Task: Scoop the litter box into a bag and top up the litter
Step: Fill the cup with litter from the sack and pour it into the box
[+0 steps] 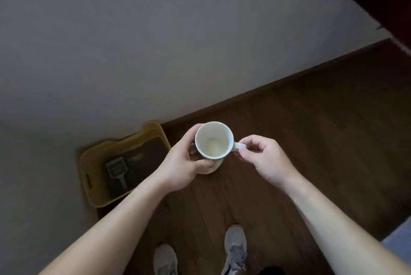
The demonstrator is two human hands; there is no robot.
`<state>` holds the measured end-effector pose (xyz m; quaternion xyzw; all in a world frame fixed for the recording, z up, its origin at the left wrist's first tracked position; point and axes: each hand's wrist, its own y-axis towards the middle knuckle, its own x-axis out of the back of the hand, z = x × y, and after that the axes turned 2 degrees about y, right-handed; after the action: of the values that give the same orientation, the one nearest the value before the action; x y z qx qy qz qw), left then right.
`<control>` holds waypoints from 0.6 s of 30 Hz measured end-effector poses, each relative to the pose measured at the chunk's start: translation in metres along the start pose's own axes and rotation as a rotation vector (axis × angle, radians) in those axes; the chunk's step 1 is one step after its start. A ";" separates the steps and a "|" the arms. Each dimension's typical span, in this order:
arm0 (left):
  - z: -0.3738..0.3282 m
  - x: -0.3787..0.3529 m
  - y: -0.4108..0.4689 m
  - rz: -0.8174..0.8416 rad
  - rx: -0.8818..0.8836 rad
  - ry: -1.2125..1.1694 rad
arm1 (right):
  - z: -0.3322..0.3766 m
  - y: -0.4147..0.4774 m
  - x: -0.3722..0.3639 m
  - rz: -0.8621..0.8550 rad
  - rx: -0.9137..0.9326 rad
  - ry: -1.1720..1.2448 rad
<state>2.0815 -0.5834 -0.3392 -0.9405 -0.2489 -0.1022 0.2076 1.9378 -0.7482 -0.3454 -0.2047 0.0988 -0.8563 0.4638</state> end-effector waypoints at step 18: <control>0.445 -0.116 0.211 -0.163 -0.048 0.111 | -0.404 0.241 -0.120 0.111 0.182 -0.172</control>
<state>2.1296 -0.6026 -0.8425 -0.9146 -0.3101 -0.1768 0.1897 1.9996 -0.7889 -0.8253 -0.2286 -0.0081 -0.8142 0.5337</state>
